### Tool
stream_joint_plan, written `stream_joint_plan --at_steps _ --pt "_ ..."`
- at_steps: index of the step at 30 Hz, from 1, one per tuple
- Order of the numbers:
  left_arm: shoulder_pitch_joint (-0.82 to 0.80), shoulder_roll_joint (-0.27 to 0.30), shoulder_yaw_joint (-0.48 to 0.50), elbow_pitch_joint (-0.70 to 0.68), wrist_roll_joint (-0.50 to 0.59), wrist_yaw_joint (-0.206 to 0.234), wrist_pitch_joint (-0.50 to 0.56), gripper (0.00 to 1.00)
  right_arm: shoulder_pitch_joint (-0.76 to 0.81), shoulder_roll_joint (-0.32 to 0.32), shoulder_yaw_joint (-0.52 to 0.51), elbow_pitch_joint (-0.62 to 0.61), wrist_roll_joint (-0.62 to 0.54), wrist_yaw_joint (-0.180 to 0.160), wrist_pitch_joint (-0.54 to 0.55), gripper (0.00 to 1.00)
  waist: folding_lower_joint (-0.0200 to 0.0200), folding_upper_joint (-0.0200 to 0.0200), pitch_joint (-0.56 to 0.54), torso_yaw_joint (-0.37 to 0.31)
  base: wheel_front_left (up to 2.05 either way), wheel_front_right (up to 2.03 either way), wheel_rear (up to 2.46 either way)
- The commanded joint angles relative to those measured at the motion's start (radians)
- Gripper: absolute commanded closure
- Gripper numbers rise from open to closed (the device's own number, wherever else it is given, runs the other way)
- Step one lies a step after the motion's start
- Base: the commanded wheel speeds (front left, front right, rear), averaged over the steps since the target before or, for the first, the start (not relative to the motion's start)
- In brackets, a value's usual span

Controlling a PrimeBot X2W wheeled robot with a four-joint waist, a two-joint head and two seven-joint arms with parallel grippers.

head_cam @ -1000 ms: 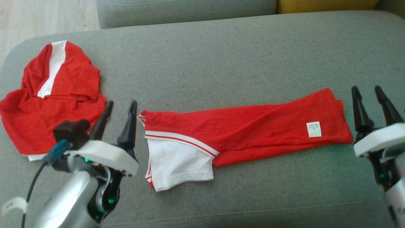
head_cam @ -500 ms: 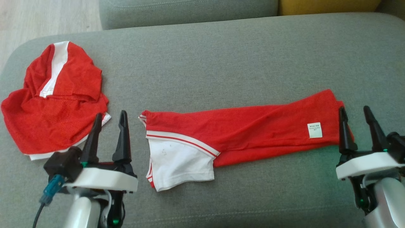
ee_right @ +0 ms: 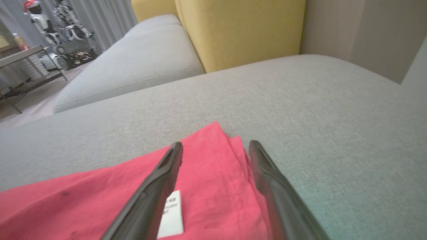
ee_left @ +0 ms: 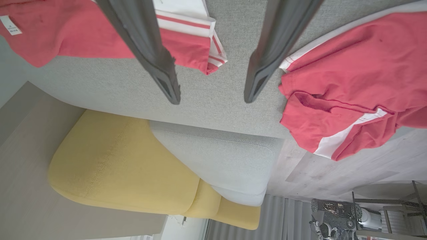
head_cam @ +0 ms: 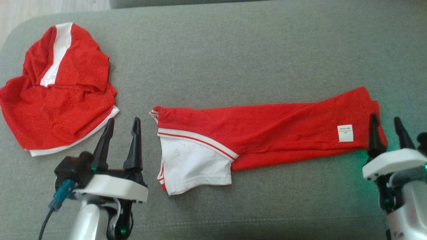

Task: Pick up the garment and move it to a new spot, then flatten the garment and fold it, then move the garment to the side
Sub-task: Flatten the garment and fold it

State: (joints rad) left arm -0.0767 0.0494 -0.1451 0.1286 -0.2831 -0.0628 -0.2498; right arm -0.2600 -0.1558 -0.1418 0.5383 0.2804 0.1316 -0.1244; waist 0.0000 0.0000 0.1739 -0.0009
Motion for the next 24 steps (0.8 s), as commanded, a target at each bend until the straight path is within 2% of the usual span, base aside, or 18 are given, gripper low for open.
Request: stream_joint_plan --at_steps 1,9,16,17,18,19,24 --pt "-0.049 0.001 0.027 -0.027 -0.004 -0.007 -0.012 0.00 -0.043 -0.006 -0.002 -0.010 0.000 -0.001 0.007 0.00 0.0000 0.0000 0.017 0.012 0.00 0.00 0.00" --pt "-0.073 0.001 0.014 -0.016 -0.008 -0.002 -0.012 0.00 -0.123 0.008 -0.116 0.128 -0.043 -0.001 0.073 0.00 0.0000 0.0000 0.050 0.034 0.00 0.00 0.00" --pt "-0.089 0.001 0.018 -0.018 -0.004 -0.002 -0.012 0.00 -0.170 0.007 -0.128 0.210 -0.051 -0.001 0.130 0.00 0.0000 0.0000 0.068 0.034 0.00 0.00 0.00" --pt "-0.095 0.001 0.020 -0.018 0.000 -0.003 -0.012 0.00 -0.184 0.013 -0.111 0.236 -0.037 -0.001 0.153 0.39 0.0000 0.0000 0.073 0.032 0.00 0.00 0.00" --pt "-0.096 0.001 0.022 -0.017 0.001 -0.003 -0.012 0.00 -0.187 0.014 -0.102 0.241 -0.029 -0.001 0.158 0.85 0.0000 0.0000 0.073 0.030 0.00 0.00 0.00" --pt "-0.097 0.001 0.022 -0.016 0.002 -0.004 -0.012 0.00 -0.189 0.013 -0.095 0.244 -0.023 -0.001 0.157 1.00 0.0000 0.0000 0.072 0.029 0.00 0.00 0.00" --pt "-0.095 0.001 0.025 -0.009 0.005 -0.005 -0.012 0.00 -0.189 -0.013 -0.091 0.249 -0.014 -0.001 0.131 1.00 0.0000 0.0000 0.061 0.019 0.00 0.00 0.00"
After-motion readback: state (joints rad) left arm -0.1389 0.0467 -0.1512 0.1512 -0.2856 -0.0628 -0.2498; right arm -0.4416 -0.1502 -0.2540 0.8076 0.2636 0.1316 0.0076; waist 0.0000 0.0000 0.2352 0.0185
